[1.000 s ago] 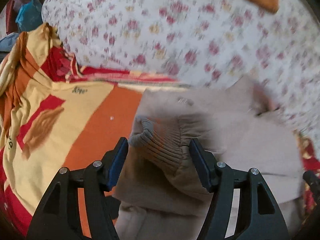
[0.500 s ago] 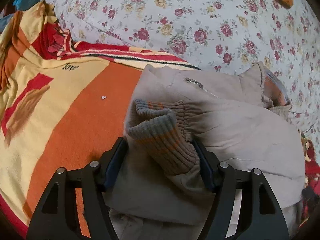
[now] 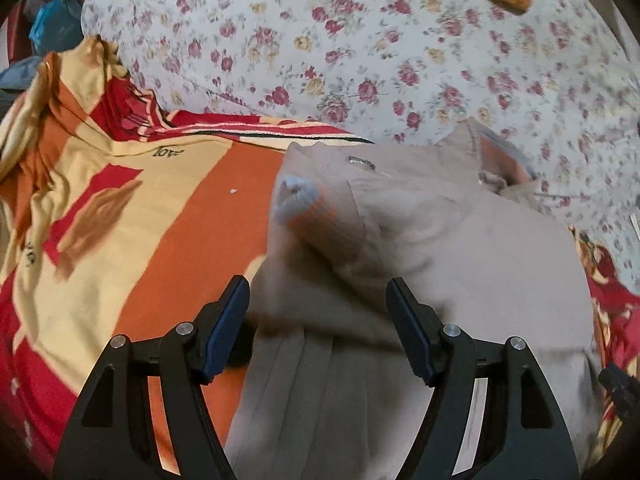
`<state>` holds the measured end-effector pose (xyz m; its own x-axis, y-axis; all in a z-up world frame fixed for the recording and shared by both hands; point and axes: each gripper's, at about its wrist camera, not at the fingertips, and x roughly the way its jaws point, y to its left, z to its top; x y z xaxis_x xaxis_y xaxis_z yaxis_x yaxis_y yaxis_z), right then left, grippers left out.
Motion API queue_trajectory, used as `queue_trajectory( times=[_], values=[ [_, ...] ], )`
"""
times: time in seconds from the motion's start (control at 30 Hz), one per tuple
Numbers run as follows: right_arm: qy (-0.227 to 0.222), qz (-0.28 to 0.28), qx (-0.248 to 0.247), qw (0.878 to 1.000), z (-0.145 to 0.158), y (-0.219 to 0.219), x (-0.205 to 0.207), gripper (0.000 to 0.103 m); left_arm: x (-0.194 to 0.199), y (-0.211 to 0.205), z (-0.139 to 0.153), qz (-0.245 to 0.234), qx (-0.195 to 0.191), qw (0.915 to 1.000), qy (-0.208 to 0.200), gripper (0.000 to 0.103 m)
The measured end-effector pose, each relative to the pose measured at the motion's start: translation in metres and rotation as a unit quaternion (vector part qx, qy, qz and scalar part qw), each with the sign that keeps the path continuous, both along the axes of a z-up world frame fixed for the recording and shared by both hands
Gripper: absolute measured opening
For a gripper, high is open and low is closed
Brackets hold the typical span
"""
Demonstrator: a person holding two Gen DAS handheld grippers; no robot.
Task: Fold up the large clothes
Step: 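Open the left gripper and withdraw both grippers from the jacket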
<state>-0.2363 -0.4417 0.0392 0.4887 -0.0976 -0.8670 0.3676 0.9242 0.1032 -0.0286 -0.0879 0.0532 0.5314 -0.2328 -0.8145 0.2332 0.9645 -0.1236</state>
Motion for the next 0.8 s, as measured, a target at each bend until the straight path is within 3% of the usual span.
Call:
queue_trajectory(
  times=[0.27,0.37,0.43,0.8],
  values=[
    [0.008,0.017,0.006,1.0,0.003,0.021,-0.045,0.049,-0.051,0.014,0.01,-0.02,0.024,0.9994,-0.016,0.071],
    [0.011,0.013,0.014,1.0,-0.001,0.023,-0.06,0.057,-0.067,0.02,0.01,-0.027,0.03,0.999,-0.019,0.071],
    [0.011,0.004,0.021,1.0,-0.004,0.022,-0.067,0.062,-0.077,0.024,0.009,-0.031,0.031,0.9989,-0.016,0.071],
    [0.028,-0.008,0.024,0.999,-0.013,0.019,-0.091,0.066,-0.128,0.065,-0.014,-0.044,0.035,0.9982,0.02,0.071]
  ],
)
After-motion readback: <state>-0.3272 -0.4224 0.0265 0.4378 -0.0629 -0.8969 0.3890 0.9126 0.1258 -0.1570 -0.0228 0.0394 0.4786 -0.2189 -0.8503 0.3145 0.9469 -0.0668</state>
